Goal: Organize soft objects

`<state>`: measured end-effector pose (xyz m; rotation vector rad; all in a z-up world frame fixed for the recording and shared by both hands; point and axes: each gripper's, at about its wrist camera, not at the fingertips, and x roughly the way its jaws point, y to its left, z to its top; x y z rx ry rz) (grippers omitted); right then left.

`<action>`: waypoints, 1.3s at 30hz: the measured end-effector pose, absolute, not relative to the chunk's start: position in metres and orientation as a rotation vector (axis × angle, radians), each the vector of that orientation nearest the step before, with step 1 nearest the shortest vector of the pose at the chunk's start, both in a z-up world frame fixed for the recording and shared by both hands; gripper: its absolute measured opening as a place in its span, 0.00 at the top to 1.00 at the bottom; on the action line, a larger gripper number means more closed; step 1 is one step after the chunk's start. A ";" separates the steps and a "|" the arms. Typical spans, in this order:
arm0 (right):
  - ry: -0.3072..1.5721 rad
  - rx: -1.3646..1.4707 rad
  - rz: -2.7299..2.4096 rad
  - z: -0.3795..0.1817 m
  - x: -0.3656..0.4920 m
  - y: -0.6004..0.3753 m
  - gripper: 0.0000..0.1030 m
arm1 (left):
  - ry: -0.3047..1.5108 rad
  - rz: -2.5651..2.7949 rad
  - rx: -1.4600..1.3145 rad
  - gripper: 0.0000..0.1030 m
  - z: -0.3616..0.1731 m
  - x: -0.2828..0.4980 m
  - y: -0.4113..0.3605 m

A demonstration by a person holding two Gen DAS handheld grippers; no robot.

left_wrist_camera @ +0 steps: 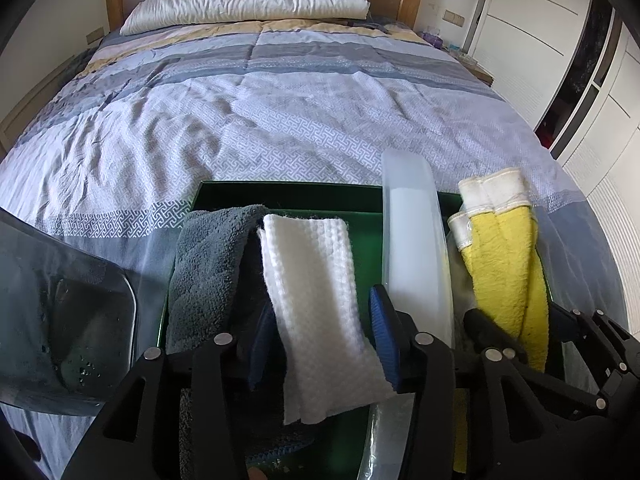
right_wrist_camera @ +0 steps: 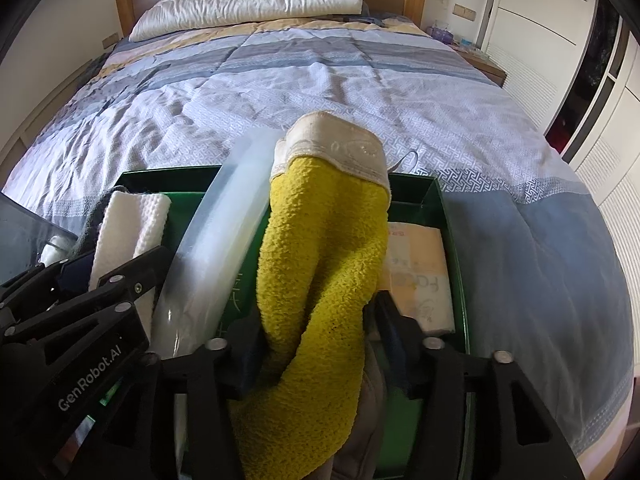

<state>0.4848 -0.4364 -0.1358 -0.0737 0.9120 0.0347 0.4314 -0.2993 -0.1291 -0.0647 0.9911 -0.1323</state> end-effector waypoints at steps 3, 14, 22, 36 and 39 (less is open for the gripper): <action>0.899 -0.080 0.036 -0.133 0.482 -0.436 0.28 | 0.982 -0.136 -0.064 0.56 -0.127 0.431 -0.299; 0.858 -0.100 0.047 -0.116 0.463 -0.433 0.09 | 0.938 -0.128 -0.057 0.45 -0.110 0.424 -0.298; 0.835 -0.111 0.047 -0.105 0.451 -0.430 0.00 | 0.914 -0.112 -0.046 0.44 -0.100 0.419 -0.294; 0.755 -0.105 -0.021 -0.070 0.384 -0.439 0.00 | 0.824 -0.164 -0.063 0.44 -0.056 0.367 -0.281; 0.718 -0.085 -0.045 -0.059 0.354 -0.443 0.00 | 0.787 -0.196 -0.063 0.44 -0.042 0.341 -0.272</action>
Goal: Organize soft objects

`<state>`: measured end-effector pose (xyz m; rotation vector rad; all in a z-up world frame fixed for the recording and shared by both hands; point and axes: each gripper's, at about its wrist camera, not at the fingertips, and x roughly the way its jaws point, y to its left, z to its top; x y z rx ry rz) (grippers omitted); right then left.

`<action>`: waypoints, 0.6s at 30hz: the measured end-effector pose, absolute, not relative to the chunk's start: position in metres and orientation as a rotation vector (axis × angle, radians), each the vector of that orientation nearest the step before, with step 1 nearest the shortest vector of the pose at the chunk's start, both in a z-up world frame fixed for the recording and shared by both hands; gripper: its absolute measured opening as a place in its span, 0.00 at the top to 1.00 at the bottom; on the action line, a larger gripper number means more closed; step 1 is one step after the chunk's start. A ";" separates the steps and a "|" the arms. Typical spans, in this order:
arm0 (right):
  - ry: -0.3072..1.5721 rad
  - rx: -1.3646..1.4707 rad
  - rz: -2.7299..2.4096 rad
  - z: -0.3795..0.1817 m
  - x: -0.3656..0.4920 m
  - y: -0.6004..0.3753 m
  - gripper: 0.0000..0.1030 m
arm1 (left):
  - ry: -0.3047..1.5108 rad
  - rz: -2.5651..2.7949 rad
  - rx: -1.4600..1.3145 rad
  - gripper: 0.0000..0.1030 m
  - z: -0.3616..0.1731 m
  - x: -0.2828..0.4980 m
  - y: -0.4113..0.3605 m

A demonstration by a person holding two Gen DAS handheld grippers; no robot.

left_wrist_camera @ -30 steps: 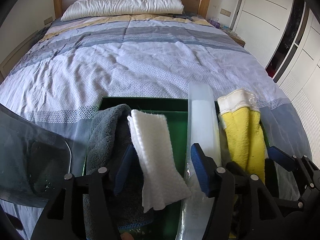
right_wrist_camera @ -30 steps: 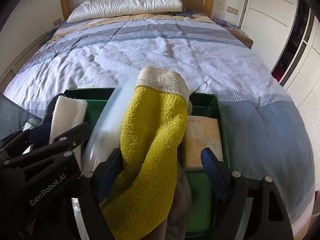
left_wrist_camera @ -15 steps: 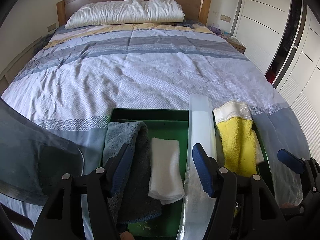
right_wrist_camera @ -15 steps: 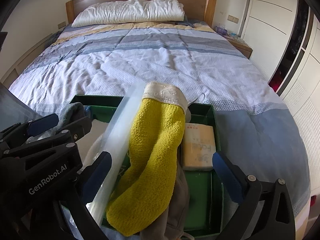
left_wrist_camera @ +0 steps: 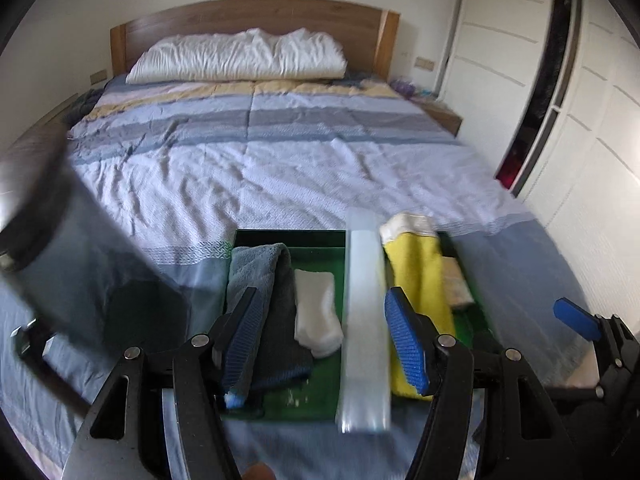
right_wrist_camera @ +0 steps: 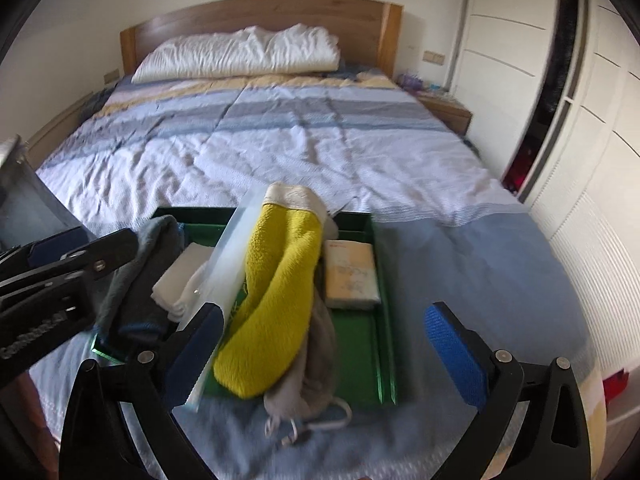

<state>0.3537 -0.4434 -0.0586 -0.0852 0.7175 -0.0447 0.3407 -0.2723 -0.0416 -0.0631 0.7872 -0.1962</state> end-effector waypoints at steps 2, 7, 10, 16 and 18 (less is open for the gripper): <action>0.699 -0.071 -0.061 -0.053 0.331 -0.445 0.00 | 0.765 -0.212 -0.076 0.44 -0.032 0.318 -0.259; 0.664 -0.054 -0.078 -0.042 0.266 -0.433 0.00 | 0.752 -0.234 -0.095 0.37 -0.018 0.270 -0.227; 0.651 -0.047 -0.059 -0.035 0.227 -0.417 0.00 | 0.718 -0.208 -0.085 0.17 -0.007 0.235 -0.200; 0.625 -0.041 0.001 -0.023 0.151 -0.381 0.00 | 0.676 -0.189 -0.048 0.14 0.011 0.169 -0.153; 0.613 -0.030 0.027 -0.018 0.126 -0.372 0.00 | 0.657 -0.180 -0.030 0.08 0.014 0.147 -0.139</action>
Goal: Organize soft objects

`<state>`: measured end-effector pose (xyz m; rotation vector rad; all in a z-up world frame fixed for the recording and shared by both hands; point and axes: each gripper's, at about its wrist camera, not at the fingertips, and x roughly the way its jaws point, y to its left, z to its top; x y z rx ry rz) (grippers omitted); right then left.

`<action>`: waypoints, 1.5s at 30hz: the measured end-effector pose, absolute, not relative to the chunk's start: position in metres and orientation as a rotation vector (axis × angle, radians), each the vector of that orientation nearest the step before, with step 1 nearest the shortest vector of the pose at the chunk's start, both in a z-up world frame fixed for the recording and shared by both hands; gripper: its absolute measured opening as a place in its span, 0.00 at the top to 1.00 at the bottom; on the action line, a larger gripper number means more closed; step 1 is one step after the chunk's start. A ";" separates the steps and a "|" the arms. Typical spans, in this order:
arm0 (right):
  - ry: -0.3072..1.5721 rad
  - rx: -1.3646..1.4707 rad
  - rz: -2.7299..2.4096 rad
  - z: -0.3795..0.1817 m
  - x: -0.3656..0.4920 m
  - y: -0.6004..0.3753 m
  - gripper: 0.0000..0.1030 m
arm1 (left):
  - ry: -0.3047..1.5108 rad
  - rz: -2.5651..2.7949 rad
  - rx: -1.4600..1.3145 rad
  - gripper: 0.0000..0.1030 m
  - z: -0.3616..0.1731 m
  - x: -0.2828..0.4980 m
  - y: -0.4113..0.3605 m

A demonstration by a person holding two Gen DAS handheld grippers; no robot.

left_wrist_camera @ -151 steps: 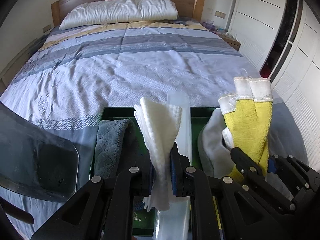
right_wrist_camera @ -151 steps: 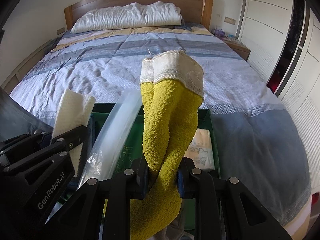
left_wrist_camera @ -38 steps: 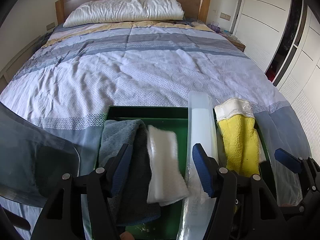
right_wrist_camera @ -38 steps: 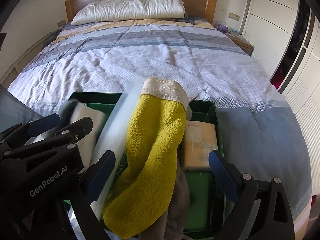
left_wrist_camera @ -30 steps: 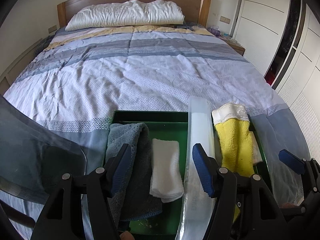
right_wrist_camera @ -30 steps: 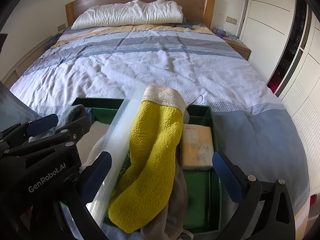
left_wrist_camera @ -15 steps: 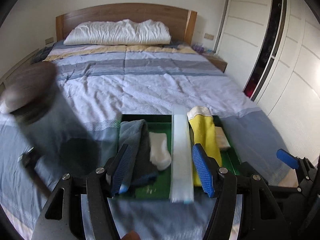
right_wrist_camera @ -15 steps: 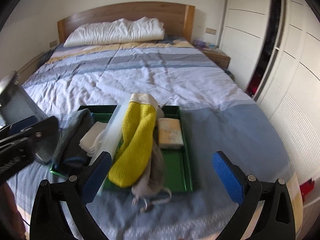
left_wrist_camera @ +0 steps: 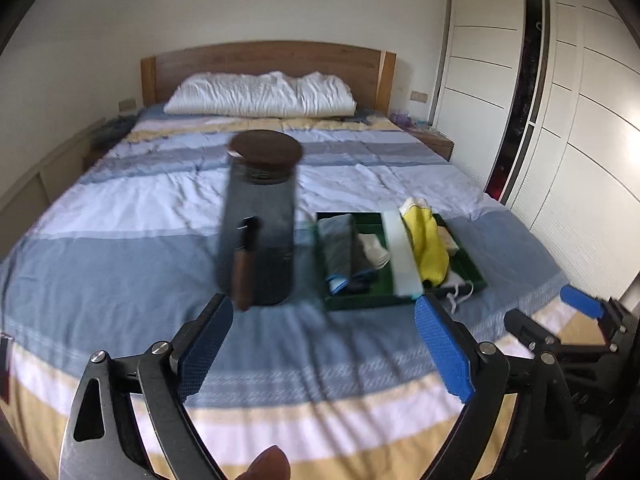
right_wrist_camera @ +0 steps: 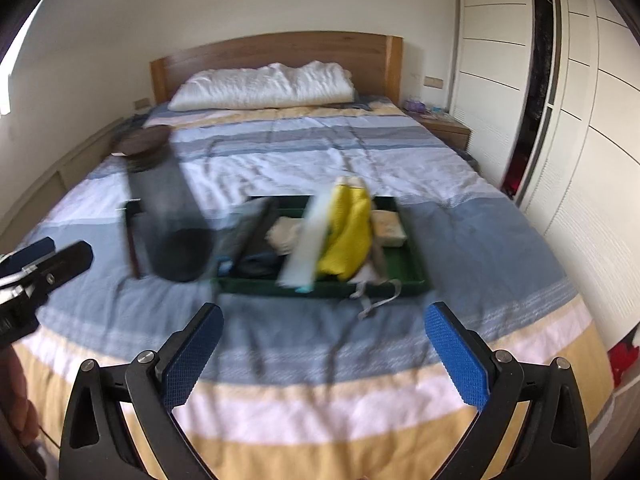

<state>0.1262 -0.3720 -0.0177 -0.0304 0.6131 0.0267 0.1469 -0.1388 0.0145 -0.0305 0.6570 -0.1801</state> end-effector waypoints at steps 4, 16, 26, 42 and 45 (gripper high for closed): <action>0.584 -0.052 0.057 -0.009 0.076 -0.352 0.00 | 0.623 -0.134 -0.010 0.01 0.021 0.103 -0.108; 0.548 -0.099 0.137 -0.004 -0.048 -0.284 0.00 | 0.641 -0.049 -0.003 0.01 0.004 0.003 -0.043; 0.570 -0.087 0.119 -0.006 -0.069 -0.273 0.00 | 0.696 -0.032 -0.048 0.01 -0.010 -0.019 -0.031; 0.587 -0.121 0.117 -0.017 -0.055 -0.261 0.00 | 0.723 -0.050 -0.036 0.01 -0.020 -0.014 -0.035; 0.605 -0.128 0.110 -0.024 -0.051 -0.258 0.00 | 0.736 -0.042 -0.040 0.01 -0.026 -0.012 -0.033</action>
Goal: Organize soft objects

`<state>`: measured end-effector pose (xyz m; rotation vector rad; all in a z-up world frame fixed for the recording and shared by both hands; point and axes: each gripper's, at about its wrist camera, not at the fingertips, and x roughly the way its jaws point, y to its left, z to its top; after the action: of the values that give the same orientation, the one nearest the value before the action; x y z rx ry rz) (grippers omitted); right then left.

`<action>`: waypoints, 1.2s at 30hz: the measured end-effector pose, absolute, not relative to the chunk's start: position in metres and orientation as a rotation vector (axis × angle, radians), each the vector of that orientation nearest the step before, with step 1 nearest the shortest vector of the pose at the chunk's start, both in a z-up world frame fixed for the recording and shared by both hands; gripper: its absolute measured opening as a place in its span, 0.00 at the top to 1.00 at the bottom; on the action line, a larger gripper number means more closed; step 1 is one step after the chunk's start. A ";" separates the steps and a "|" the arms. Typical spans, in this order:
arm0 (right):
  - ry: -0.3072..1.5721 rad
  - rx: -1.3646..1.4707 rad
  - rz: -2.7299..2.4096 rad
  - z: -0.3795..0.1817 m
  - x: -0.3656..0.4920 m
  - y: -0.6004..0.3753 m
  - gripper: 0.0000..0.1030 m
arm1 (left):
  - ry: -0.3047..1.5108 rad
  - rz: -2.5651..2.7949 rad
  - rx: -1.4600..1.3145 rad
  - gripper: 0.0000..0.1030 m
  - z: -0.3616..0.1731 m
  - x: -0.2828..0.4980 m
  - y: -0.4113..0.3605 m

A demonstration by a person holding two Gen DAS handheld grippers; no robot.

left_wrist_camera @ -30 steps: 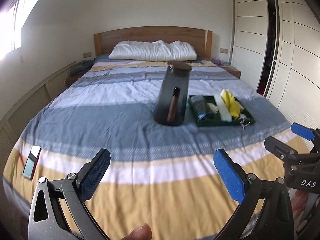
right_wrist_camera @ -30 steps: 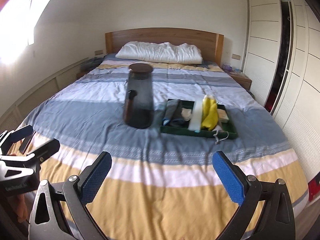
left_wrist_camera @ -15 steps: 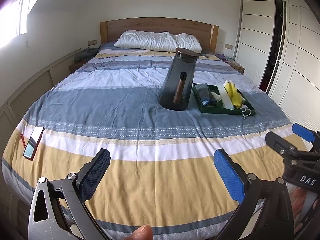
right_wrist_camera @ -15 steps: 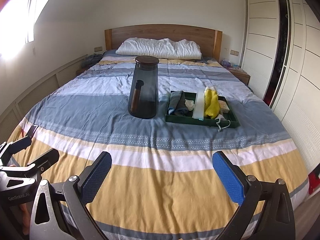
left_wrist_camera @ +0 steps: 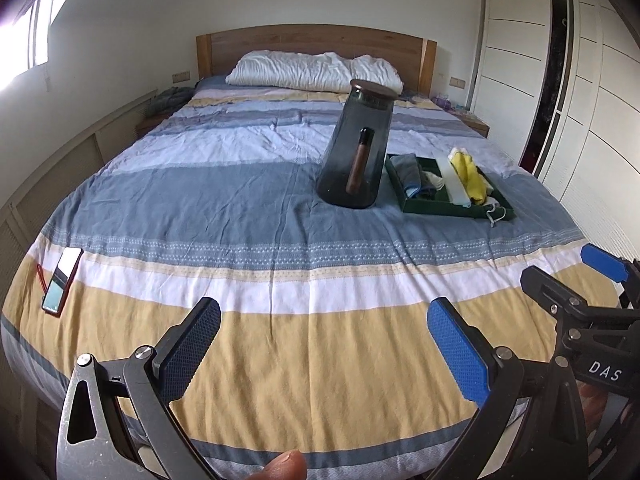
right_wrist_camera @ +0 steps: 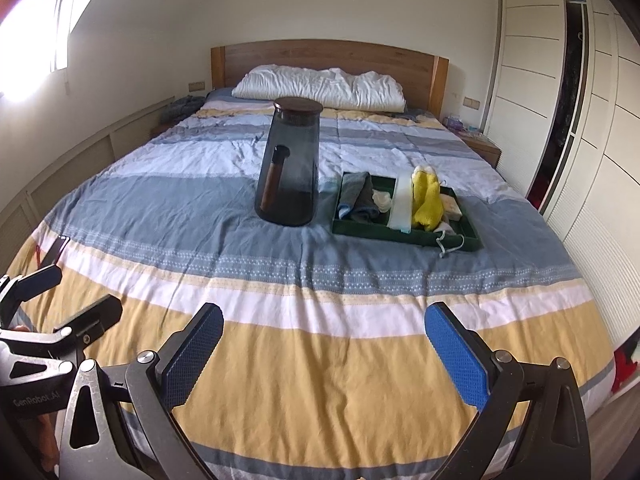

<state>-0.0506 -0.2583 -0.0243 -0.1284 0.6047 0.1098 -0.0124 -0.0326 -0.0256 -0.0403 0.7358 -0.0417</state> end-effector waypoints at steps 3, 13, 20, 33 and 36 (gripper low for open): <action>0.622 -0.129 0.107 -0.029 -0.046 -0.256 0.00 | 0.746 -0.040 -0.042 0.01 -0.029 -0.011 -0.032; 0.626 -0.136 0.106 -0.031 -0.041 -0.253 0.00 | 0.746 -0.045 -0.036 0.01 -0.031 -0.010 -0.031; 0.629 -0.138 0.106 -0.034 -0.041 -0.254 0.00 | 0.747 -0.044 -0.034 0.02 -0.031 -0.010 -0.033; 0.628 -0.149 0.098 -0.035 -0.043 -0.252 0.00 | 0.746 -0.047 -0.030 0.01 -0.031 -0.011 -0.032; 0.627 -0.149 0.098 -0.034 -0.043 -0.251 0.00 | 0.745 -0.051 -0.027 0.02 -0.031 -0.012 -0.031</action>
<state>-0.0435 -0.2513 -0.0344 -0.1491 0.6269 0.0983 -0.0119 -0.0314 -0.0314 -0.0274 0.7449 -0.0510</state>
